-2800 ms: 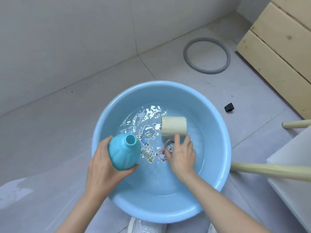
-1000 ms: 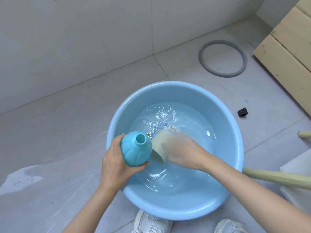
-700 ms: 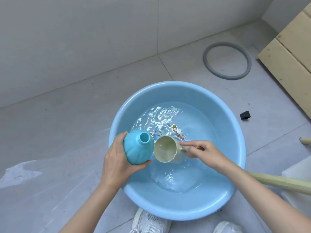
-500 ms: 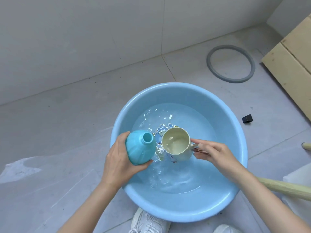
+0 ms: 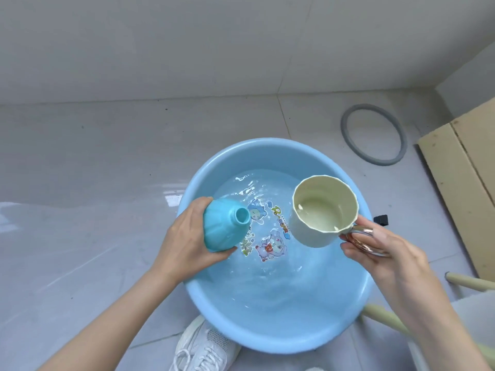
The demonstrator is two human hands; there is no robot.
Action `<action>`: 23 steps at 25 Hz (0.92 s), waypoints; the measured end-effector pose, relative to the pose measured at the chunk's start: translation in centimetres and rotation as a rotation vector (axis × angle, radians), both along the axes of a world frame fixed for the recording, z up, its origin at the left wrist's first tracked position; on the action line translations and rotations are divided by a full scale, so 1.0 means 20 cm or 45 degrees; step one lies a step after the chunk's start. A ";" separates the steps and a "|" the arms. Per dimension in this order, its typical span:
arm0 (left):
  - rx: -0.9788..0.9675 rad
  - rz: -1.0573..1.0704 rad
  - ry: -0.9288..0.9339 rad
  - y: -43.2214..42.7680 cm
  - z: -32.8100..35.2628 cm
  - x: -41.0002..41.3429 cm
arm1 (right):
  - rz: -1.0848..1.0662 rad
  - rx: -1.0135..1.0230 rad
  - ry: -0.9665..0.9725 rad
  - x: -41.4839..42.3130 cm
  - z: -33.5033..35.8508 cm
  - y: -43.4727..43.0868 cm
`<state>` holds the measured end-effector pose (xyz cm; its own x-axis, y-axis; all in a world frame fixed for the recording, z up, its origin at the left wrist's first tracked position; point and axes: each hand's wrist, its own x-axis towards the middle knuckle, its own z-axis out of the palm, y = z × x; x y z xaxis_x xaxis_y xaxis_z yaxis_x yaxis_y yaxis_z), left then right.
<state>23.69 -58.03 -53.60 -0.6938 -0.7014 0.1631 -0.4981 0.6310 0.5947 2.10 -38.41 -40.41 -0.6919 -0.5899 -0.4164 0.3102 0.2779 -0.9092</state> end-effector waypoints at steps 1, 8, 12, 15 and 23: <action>-0.010 -0.014 0.014 0.00 -0.01 0.00 | 0.023 0.001 0.022 0.01 0.02 0.00; -0.016 -0.036 0.062 -0.01 -0.04 0.00 | 0.045 0.182 0.107 0.14 0.06 -0.10; 0.011 -0.032 0.117 -0.01 -0.04 0.01 | 0.040 0.259 0.187 0.18 0.05 -0.16; 0.013 -0.038 0.131 -0.01 -0.04 0.01 | 0.027 0.283 0.245 0.20 0.05 -0.20; 0.004 -0.047 0.141 -0.01 -0.05 0.01 | 0.134 0.294 0.350 0.22 0.07 -0.21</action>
<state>23.83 -58.22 -54.60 -0.6972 -0.6761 0.2383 -0.4053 0.6460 0.6469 6.53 -42.59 -39.07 -0.7368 -0.5760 -0.3539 0.0224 0.5024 -0.8643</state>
